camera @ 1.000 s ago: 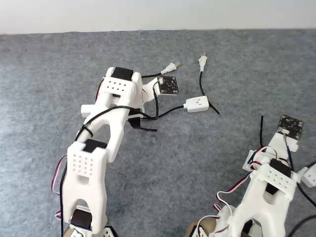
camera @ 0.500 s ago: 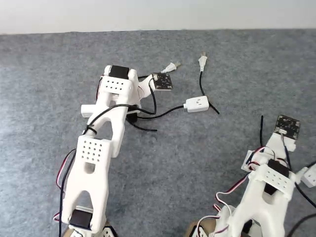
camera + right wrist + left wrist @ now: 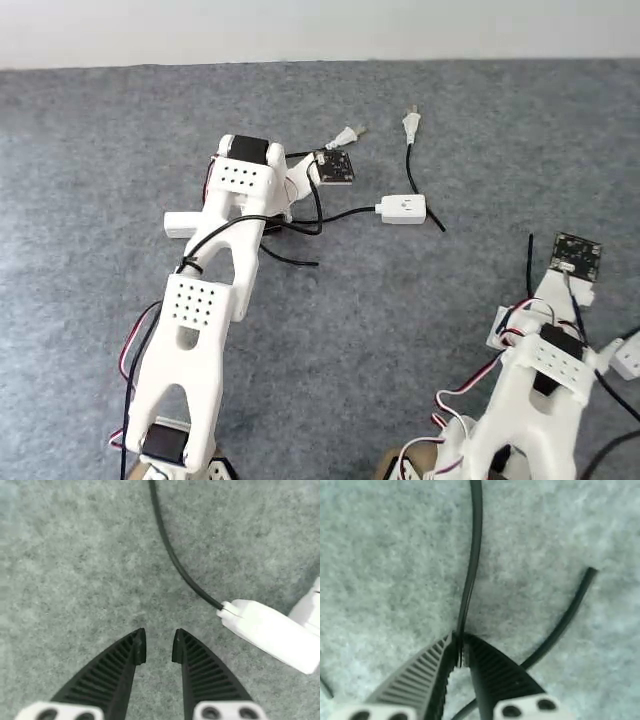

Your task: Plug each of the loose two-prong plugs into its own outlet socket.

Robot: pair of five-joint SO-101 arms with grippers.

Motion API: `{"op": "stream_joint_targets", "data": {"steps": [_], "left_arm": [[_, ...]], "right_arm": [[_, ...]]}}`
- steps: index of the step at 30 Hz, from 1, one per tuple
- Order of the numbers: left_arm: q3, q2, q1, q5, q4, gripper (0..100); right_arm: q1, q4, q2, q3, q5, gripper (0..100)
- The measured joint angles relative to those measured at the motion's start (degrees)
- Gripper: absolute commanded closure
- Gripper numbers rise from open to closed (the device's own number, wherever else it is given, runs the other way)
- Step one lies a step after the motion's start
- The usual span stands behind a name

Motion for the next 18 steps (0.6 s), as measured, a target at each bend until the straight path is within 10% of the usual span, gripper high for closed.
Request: {"op": "stream_joint_targets", "data": {"steps": [18], "left_arm": [[0.0,-16.53,-0.09,10.64,0.0,99]], "right_arm": [[-0.26,-1.05,0.0,0.0,0.0,90.9]]}}
